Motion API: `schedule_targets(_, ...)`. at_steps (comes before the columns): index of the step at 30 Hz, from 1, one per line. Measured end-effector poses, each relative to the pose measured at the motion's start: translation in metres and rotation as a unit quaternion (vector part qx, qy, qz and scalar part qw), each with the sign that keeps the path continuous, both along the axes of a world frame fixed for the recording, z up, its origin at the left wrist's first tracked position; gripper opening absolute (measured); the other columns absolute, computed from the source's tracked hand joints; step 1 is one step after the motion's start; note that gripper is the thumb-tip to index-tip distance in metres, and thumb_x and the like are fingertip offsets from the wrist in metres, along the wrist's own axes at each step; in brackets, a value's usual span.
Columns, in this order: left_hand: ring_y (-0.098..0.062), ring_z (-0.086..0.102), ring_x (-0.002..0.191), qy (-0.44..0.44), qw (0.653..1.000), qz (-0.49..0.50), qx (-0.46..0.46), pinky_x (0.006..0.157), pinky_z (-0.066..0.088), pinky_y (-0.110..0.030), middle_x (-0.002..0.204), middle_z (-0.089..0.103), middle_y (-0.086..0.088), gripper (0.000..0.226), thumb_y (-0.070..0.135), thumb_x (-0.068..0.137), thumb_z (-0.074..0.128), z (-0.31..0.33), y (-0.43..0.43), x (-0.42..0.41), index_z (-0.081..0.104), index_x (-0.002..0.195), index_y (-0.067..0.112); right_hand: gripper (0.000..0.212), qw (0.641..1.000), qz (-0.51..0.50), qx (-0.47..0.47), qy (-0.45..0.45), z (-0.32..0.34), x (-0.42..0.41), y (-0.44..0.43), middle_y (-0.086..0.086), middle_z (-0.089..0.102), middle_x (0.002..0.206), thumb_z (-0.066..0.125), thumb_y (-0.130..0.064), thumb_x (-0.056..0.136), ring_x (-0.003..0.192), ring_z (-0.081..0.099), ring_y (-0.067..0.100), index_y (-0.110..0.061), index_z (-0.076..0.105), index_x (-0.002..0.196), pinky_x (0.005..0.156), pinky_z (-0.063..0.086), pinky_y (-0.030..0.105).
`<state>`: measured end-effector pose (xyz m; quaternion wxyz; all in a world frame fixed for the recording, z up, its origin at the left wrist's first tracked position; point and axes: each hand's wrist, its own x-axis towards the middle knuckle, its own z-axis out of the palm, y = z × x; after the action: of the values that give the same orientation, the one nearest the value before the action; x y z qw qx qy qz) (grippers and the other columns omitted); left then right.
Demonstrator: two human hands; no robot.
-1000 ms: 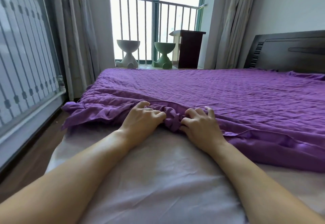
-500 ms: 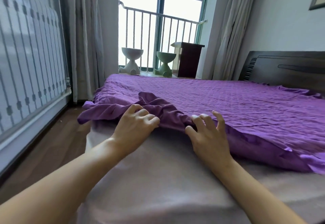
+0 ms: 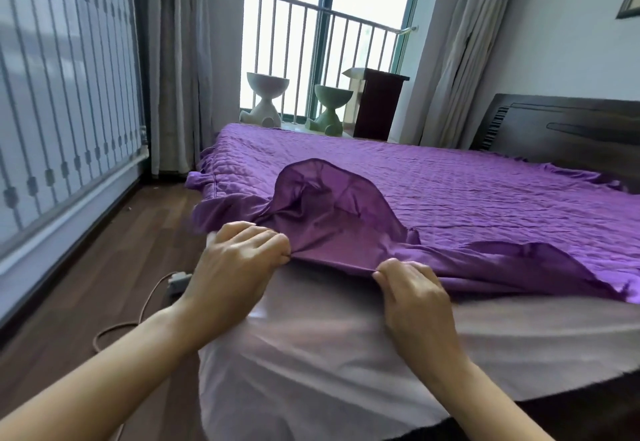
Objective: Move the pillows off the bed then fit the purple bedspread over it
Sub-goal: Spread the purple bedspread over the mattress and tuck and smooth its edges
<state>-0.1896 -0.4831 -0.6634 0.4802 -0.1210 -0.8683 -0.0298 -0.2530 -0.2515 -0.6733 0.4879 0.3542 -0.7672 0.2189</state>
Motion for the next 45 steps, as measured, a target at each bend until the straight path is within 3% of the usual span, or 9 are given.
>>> schedule_targets(5,-0.018,0.048,0.071,-0.026,0.988,-0.083,0.128,0.072,0.041,-0.032,0.074,0.055,0.006,0.013,0.026,0.091,0.041,0.014,0.009,-0.01,0.047,0.083,0.019,0.023,0.994,-0.035,-0.038,-0.101,0.017,-0.009,-0.011,-0.002,0.051,0.06,0.037,-0.034,0.093,0.059,0.051,0.027,-0.018,0.042,0.077,0.055,0.028,0.026)
schedule_targets(10,-0.025,0.044,0.064,-0.058,0.974,-0.087,0.2,0.061,0.042,-0.039,0.071,0.049,0.007,0.008,0.027,0.091,0.038,0.038,0.013,-0.031,0.039,0.083,0.026,0.037,0.984,-0.085,0.074,-0.135,0.017,-0.029,-0.006,0.006,0.057,0.098,0.071,-0.036,0.075,0.092,0.054,0.03,-0.014,0.064,0.104,0.088,0.042,0.046)
schedule_targets(16,-0.028,0.05,0.069,-0.121,0.974,-0.038,0.188,0.068,0.048,-0.045,0.07,0.05,0.011,0.009,0.037,0.089,0.034,0.027,0.005,-0.03,0.036,0.083,0.031,0.01,0.995,-0.046,-0.024,-0.086,0.006,-0.034,-0.006,0.0,0.059,0.069,0.066,-0.009,0.073,0.075,0.046,0.019,-0.016,0.062,0.077,0.077,0.029,0.033)
schedule_targets(23,-0.03,0.056,0.085,-0.106,0.989,0.031,0.096,0.071,0.042,-0.038,0.095,0.057,0.0,0.003,0.02,0.094,0.047,0.03,0.04,-0.038,0.046,0.094,0.017,0.007,0.962,0.056,-0.117,-0.24,0.03,-0.024,0.011,-0.002,0.05,0.066,0.052,-0.015,0.089,0.074,0.049,0.028,-0.016,0.057,0.085,0.069,0.031,0.03)
schedule_targets(27,-0.023,0.054,0.094,-0.025,0.998,0.022,-0.062,0.085,0.041,-0.035,0.104,0.059,-0.001,0.035,0.042,0.08,0.058,0.03,0.071,-0.041,0.053,0.102,0.015,0.015,0.95,0.078,-0.147,-0.266,0.043,-0.02,0.018,-0.002,0.054,0.066,0.055,-0.011,0.089,0.068,0.05,0.023,-0.022,0.053,0.079,0.065,0.039,0.036)
schedule_targets(32,-0.026,0.062,0.07,-0.019,0.994,0.071,-0.082,0.081,0.045,-0.033,0.069,0.064,0.001,0.011,0.02,0.076,0.062,0.036,0.09,-0.06,0.054,0.083,0.017,0.014,0.93,0.108,-0.175,-0.305,0.052,-0.017,0.023,-0.005,0.055,0.063,0.056,-0.011,0.089,0.063,0.051,0.015,-0.021,0.056,0.079,0.065,0.042,0.037)
schedule_targets(36,-0.03,0.06,0.063,-0.031,0.999,0.008,0.006,0.078,0.042,-0.028,0.065,0.064,-0.002,0.001,0.013,0.082,0.049,0.036,0.083,-0.053,0.049,0.083,0.014,0.017,0.965,0.045,-0.11,-0.233,0.046,-0.014,0.023,-0.005,0.061,0.079,0.064,-0.008,0.082,0.082,0.059,0.023,-0.02,0.057,0.092,0.091,0.04,0.042)
schedule_targets(40,-0.029,0.06,0.066,-0.022,1.0,0.018,-0.011,0.074,0.031,-0.027,0.067,0.065,-0.002,0.005,0.018,0.081,0.045,0.03,0.075,-0.036,0.049,0.083,0.015,0.056,0.983,-0.131,0.098,-0.08,0.023,-0.016,0.005,0.006,0.056,0.105,0.083,-0.029,0.059,0.101,0.052,0.03,-0.017,0.056,0.107,0.1,0.026,0.062)
schedule_targets(45,-0.025,0.064,0.075,-0.053,0.998,0.014,-0.044,0.088,0.031,-0.03,0.078,0.069,-0.001,0.013,0.025,0.079,0.037,0.013,0.07,-0.032,0.045,0.088,0.02,0.024,0.971,-0.226,0.08,0.016,0.014,-0.029,-0.006,0.011,0.052,0.093,0.06,0.0,0.068,0.095,0.047,0.032,-0.013,0.056,0.088,0.102,0.021,0.063)
